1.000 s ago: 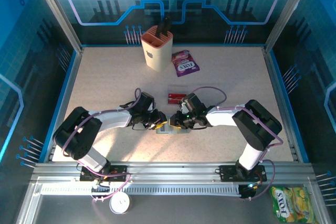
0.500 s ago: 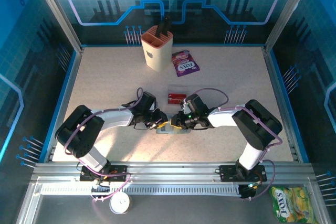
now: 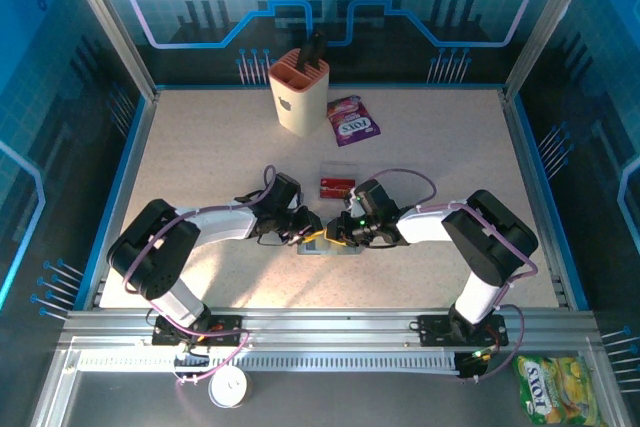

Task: Take the credit cards out of the card holder

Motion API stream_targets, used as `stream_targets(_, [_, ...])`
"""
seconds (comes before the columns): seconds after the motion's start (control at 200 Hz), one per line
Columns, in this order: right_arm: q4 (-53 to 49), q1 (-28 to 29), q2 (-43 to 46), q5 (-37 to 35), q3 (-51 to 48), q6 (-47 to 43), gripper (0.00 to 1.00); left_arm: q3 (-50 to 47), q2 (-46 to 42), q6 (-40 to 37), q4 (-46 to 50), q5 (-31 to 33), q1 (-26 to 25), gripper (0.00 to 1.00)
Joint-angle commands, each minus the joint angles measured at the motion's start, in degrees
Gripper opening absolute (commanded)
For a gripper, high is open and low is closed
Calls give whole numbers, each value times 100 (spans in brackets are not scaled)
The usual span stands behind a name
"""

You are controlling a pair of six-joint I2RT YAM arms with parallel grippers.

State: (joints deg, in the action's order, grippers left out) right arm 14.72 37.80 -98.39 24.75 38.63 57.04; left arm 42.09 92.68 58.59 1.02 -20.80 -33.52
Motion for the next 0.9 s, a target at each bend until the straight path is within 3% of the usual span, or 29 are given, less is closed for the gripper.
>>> stream_targets(0.0, [-17, -30, -79, 63, -153, 36, 22, 139, -61, -30, 91, -9, -46, 21])
stream_targets(0.265, [110, -57, 599, 7, -130, 11, 25, 377, 58, -66, 87, -157, -53, 19])
stream_targets(0.64, [-1533, -610, 1701, -455, 58, -650, 28, 951, 295, -296, 452, -241, -280, 23])
stream_targets(0.895, [-1908, -940, 2298, -634, -150, -816, 29, 1362, 791, -417, 565, -339, -493, 21])
